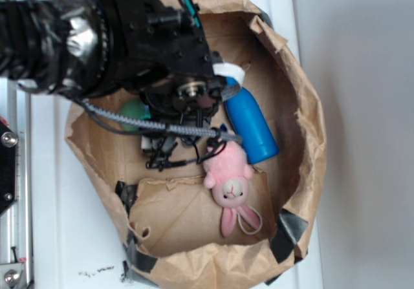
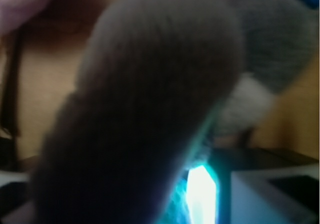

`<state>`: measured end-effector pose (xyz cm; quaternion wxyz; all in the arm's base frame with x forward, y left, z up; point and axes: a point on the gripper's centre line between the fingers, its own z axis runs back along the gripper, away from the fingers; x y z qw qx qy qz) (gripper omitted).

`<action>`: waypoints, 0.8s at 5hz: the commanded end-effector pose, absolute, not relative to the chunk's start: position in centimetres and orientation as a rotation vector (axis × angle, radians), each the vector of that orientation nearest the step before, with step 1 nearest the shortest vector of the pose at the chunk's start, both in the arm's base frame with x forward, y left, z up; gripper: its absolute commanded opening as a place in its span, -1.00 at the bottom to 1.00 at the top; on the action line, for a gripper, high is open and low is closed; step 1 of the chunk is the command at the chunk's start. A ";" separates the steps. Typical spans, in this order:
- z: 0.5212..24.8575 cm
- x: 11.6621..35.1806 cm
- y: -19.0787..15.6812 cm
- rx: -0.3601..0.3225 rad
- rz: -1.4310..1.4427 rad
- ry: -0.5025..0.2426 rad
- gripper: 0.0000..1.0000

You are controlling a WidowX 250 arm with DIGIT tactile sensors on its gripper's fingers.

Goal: Grab the green ball.

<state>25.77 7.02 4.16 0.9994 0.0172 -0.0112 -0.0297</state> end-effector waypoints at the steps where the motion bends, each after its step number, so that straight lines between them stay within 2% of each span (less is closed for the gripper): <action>1: 12.4 26.7 9.2 0.072 0.033 -0.170 -1.00; 2: 16.4 26.1 9.4 0.042 0.080 -0.211 -1.00; 3: 19.2 25.6 9.1 -0.002 0.099 -0.267 -1.00; 4: 20.9 25.5 8.6 0.015 0.112 -0.303 -1.00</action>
